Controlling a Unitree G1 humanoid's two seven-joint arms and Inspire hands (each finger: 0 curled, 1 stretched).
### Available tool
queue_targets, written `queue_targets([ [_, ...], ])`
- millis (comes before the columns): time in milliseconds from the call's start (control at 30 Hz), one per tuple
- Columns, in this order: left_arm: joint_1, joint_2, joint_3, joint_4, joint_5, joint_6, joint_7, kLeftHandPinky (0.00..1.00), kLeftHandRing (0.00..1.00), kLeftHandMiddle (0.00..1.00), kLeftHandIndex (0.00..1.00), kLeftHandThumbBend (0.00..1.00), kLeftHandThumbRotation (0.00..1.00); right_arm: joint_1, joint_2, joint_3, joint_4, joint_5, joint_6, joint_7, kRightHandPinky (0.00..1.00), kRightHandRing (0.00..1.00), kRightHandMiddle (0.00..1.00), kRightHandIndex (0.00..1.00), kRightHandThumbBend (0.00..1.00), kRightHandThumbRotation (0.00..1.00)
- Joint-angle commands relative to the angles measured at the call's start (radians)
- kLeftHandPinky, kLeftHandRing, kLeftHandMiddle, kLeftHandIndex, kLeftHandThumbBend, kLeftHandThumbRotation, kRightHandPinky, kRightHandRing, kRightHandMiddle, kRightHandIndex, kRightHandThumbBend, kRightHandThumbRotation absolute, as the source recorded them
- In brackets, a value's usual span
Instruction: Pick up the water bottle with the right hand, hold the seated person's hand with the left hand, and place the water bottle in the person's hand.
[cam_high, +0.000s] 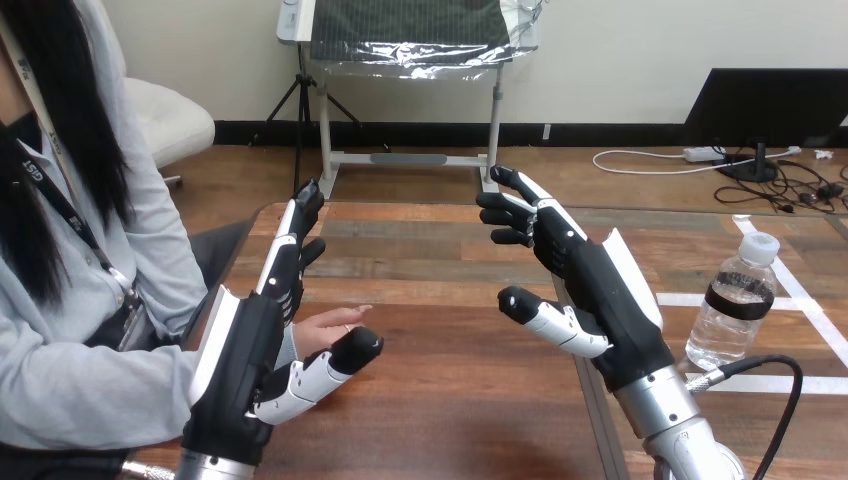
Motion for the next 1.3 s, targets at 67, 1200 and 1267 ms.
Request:
queue_targets([
  [67, -0.028, -0.006, 0.002, -0.035, 0.013, -0.02, 0.012, 0.94, 1.0, 1.0, 1.0, 1.0, 0.78, -0.032, -0.014, 0.003, -0.046, 0.001, -0.029, -0.004, 0.79, 0.84, 0.86, 0.92, 1.0, 0.78],
  [1200, -0.024, -0.008, 0.0, -0.035, 0.0, -0.018, 0.006, 0.94, 1.0, 1.0, 1.0, 1.0, 0.77, -0.013, -0.023, 0.003, -0.065, -0.037, -0.028, -0.032, 0.79, 0.83, 0.85, 0.92, 1.0, 0.77],
  [1267, -0.023, -0.007, 0.002, -0.04, 0.003, -0.016, 0.008, 0.94, 1.0, 1.0, 1.0, 1.0, 0.77, -0.012, -0.025, 0.003, -0.069, -0.042, -0.026, -0.036, 0.79, 0.84, 0.86, 0.92, 1.0, 0.77],
])
